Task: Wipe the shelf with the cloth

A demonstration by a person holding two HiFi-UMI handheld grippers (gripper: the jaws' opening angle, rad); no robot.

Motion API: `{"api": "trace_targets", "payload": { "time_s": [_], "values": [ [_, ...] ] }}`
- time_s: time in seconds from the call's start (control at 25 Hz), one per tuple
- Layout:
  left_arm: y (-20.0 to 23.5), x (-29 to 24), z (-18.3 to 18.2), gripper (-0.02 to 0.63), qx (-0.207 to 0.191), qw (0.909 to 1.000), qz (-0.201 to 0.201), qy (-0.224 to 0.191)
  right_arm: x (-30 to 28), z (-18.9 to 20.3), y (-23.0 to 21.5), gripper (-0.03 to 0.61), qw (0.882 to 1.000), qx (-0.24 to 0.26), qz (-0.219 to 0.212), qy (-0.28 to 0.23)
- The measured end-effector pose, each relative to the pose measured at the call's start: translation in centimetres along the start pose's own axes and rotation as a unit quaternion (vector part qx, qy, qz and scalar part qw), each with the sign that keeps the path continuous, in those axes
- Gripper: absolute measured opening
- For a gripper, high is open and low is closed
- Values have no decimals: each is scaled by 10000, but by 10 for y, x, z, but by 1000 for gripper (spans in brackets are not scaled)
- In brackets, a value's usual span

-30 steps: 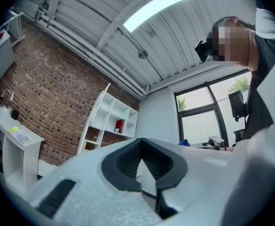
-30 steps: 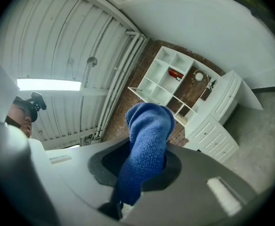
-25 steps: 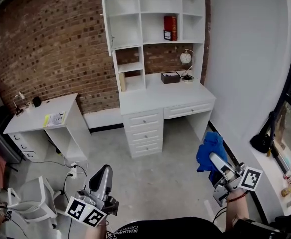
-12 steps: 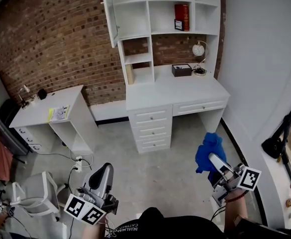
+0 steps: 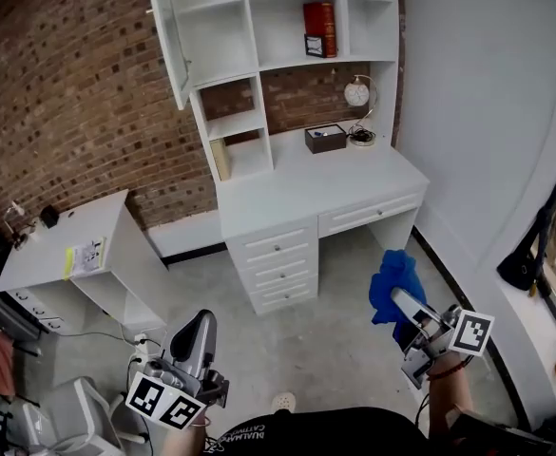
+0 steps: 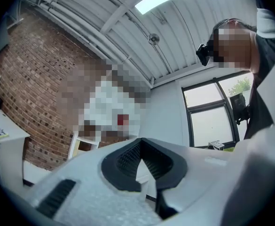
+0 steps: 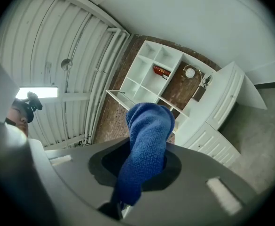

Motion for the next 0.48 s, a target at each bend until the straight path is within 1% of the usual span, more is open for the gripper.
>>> {"api": "trace_targets", "payload": {
  "time_s": [0.16, 0.32, 0.48],
  "values": [
    [63, -43, -24, 2, -136, 9996, 216, -112, -66, -17, -10, 58, 9997, 99, -64, -205],
    [121, -73, -41, 2, -199, 9990, 395, -117, -125, -29, -19, 58, 9991, 181, -86, -377],
    [167, -96, -46, 2, -236, 9983, 512, -159, -168, -37, -31, 58, 9982, 302, -83, -503]
  ]
}}
Point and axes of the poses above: the fingertips, and each gripper's own axes: x backward along the fingers, y to its left, z out of its underside, the point moved 5 cm from there along x, backward along the fingers, and after that the axes turned 1 degree about x, right-handed, at the moved point
